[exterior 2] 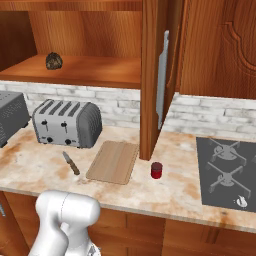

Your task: Pick the bread, place it on the cutting board, pick the jam, place it on the counter, and close the cabinet.

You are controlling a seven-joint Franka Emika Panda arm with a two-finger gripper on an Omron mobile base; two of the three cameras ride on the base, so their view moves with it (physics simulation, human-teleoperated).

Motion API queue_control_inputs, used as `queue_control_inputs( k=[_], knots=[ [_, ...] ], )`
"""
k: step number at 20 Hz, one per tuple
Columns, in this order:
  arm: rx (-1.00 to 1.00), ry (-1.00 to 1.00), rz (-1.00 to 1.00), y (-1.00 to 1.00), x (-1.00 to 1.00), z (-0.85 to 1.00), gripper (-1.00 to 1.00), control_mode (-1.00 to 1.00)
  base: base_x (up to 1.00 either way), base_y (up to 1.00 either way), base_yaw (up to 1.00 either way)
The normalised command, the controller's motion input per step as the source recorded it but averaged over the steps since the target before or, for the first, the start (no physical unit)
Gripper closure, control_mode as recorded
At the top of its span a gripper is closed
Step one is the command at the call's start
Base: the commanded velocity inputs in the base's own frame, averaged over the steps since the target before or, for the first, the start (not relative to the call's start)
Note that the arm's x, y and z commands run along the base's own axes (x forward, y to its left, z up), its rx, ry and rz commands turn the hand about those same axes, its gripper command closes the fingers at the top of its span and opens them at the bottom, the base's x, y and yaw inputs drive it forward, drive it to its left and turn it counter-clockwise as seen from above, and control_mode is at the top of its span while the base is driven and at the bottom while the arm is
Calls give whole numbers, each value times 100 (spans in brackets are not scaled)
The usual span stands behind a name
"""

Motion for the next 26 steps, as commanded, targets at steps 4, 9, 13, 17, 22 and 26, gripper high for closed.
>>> queue_control_inputs(
  k=[4,9,13,17,22,26],
  knots=[
    [0,0,0,7,0,13,-100,-100,0,0,0],
    [0,0,0,19,2,12,-100,-100,0,0,0],
    [0,0,0,18,6,15,-100,-100,0,0,0],
    [2,3,0,8,2,20,-100,-100,0,0,0],
    [4,6,0,3,1,23,-100,-100,0,0,0],
    [2,7,0,5,9,12,-100,-100,0,0,0]
  ],
)
